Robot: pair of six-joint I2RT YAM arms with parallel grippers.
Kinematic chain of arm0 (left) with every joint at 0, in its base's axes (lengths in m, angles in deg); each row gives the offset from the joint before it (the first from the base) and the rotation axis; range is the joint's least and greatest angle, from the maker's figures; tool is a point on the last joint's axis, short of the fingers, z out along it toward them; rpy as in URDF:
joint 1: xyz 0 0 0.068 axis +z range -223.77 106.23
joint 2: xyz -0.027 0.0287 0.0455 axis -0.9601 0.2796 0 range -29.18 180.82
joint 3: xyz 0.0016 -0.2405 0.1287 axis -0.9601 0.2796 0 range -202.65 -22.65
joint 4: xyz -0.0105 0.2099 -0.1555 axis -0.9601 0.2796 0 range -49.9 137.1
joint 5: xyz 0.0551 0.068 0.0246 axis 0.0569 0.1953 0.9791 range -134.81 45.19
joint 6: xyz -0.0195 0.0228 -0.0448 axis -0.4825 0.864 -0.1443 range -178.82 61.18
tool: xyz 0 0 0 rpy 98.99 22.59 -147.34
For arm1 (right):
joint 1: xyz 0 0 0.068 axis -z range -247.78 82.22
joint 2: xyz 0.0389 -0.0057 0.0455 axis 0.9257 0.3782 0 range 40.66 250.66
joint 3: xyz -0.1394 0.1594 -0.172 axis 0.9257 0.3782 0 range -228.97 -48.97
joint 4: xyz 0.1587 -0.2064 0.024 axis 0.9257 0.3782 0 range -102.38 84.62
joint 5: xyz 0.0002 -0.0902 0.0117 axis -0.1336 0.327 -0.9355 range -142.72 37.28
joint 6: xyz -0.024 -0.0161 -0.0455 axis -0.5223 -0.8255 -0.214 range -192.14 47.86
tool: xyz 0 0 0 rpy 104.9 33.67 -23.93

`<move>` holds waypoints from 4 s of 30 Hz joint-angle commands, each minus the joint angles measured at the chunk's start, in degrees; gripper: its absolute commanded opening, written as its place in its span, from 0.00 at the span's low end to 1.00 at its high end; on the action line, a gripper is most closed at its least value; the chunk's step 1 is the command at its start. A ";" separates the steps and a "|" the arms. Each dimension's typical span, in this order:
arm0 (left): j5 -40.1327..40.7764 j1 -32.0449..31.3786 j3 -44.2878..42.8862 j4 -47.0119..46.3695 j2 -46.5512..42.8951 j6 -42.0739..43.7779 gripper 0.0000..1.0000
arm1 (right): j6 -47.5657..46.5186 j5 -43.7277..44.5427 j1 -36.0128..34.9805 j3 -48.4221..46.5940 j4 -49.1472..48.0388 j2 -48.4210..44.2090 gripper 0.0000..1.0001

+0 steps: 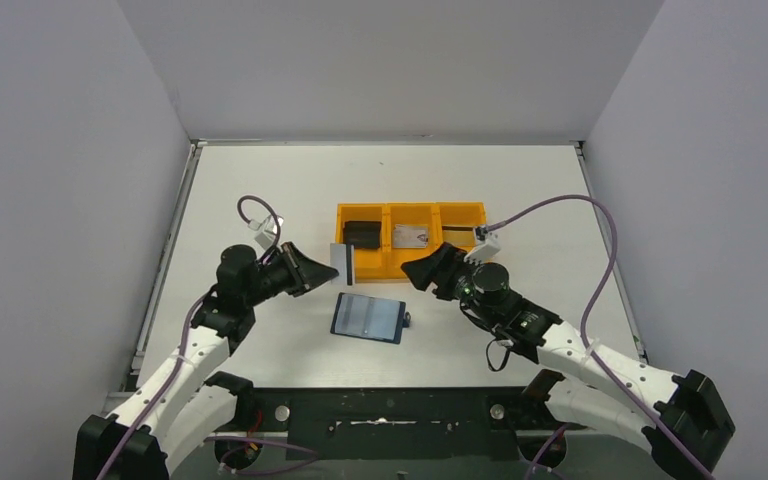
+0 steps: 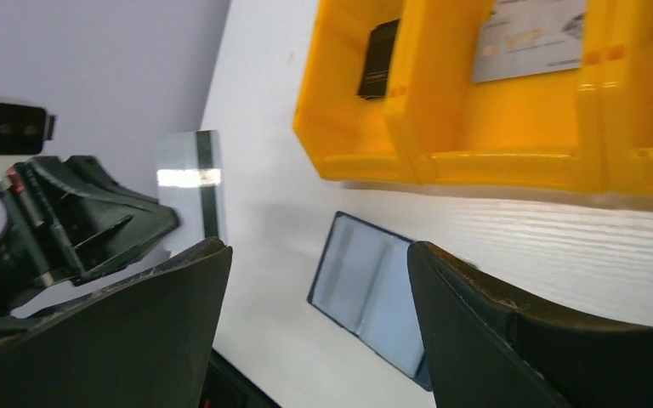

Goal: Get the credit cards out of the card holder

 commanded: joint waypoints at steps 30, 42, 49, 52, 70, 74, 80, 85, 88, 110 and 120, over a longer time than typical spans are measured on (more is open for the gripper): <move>-14.49 0.77 16.83 -50.88 -1.49 -32.22 0.00 | 7.82 -32.76 1.16 -8.75 -38.06 23.14 0.44; -14.06 0.93 15.97 -46.83 -3.77 -31.23 0.00 | 10.01 -34.27 -1.32 -9.33 -38.19 22.37 0.35; -13.80 0.90 15.25 -45.24 -2.51 -29.54 0.00 | 9.95 -38.58 -1.59 -5.07 -42.22 19.93 0.16; -13.48 0.87 14.88 -46.61 -1.90 -30.05 0.00 | 8.77 -37.09 -1.56 -3.88 -39.59 17.28 0.12; -13.22 -2.29 23.07 -55.02 -9.84 -30.63 0.00 | 3.94 -33.85 -1.87 -2.77 -42.82 16.41 0.53; -11.33 -2.41 22.91 -51.70 -12.68 -29.06 0.00 | 3.42 -35.49 -3.44 -5.39 -42.15 20.18 0.49; -10.31 -2.44 20.30 -45.36 -13.22 -24.50 0.00 | 4.95 -34.81 -4.97 -3.76 -46.30 22.26 0.44; -11.41 -2.41 19.87 -45.92 -9.67 -22.38 0.00 | 4.13 -35.24 -5.56 -4.10 -45.97 22.52 0.31; -11.15 -2.33 19.82 -46.47 -9.18 -22.08 0.00 | 3.90 -34.84 -5.44 -3.39 -46.16 21.88 0.30; -2.78 -1.41 0.45 5.71 -14.53 5.20 0.88 | -12.15 -17.26 -4.73 -5.94 -19.28 10.71 0.00; 14.75 -1.02 -14.20 28.87 -9.72 19.47 0.89 | -35.47 19.03 -5.01 -14.27 5.17 8.14 0.00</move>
